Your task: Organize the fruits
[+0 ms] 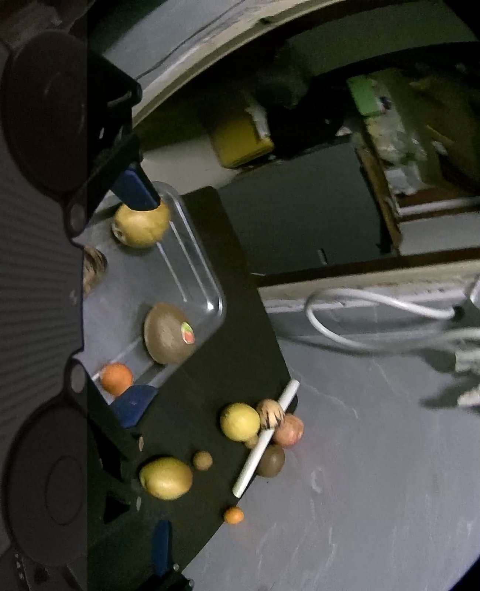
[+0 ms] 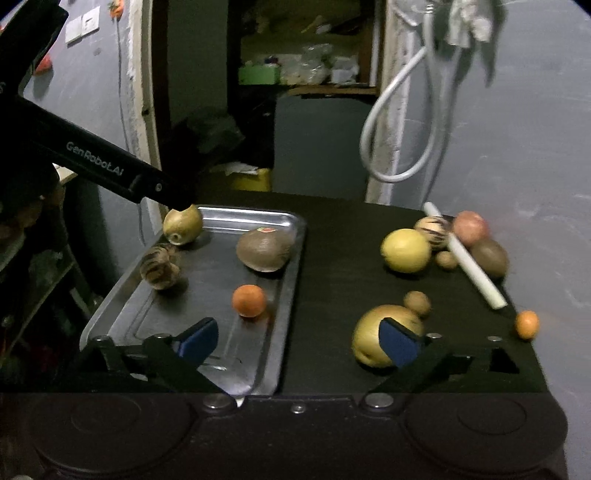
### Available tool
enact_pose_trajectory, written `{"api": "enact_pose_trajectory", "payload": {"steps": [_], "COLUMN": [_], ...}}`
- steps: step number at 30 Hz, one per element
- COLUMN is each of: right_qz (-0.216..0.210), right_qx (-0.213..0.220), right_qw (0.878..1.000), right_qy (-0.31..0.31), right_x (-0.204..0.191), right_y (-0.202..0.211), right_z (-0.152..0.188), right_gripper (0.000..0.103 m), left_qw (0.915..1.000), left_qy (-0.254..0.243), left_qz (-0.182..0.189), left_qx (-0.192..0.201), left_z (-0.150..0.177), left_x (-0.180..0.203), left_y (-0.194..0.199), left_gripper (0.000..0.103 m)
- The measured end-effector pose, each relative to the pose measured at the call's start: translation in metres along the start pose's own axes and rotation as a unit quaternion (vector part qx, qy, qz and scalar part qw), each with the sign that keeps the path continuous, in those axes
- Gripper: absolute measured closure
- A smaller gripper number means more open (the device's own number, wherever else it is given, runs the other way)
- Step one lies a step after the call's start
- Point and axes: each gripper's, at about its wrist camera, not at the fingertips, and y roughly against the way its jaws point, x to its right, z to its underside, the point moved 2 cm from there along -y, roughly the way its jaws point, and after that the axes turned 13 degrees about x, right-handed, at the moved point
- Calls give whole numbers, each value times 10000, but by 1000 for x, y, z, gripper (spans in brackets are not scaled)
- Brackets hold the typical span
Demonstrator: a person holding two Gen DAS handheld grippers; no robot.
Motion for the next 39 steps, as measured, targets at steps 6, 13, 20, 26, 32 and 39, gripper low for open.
{"api": "enact_pose_trajectory", "payload": {"steps": [6,13,20,26,32,39], "right_qz": [256,588,989,1313,1452,1291], "right_qx": [57,-15,-207,-445,-690,-940], "right_qw": [9996,9982,9944,9888,9840,9849], "right_qy": [-66,-117,-323,-558,-767,-672], "right_x": [19,45,73,97,112,114], "right_y": [30,66,96,112,116,103], "right_z": [4,20,44,66,86,99], "right_gripper": [3,1,1,1,1,1], "left_qw": [9993,9975,9942,9903,9862,9821], "left_qy": [-338,-618,-926,-1233,-1448,-1500], "left_qz": [72,277,514,634,734,803], "left_qx": [141,215,171,-7,-338,-812], "left_z": [-12,-19,-19,-13,-1,15], "left_x": [33,76,119,149,166,162], "left_y": [6,8,3,-8,-22,-43], "left_gripper": [1,1,1,1,1,1]}}
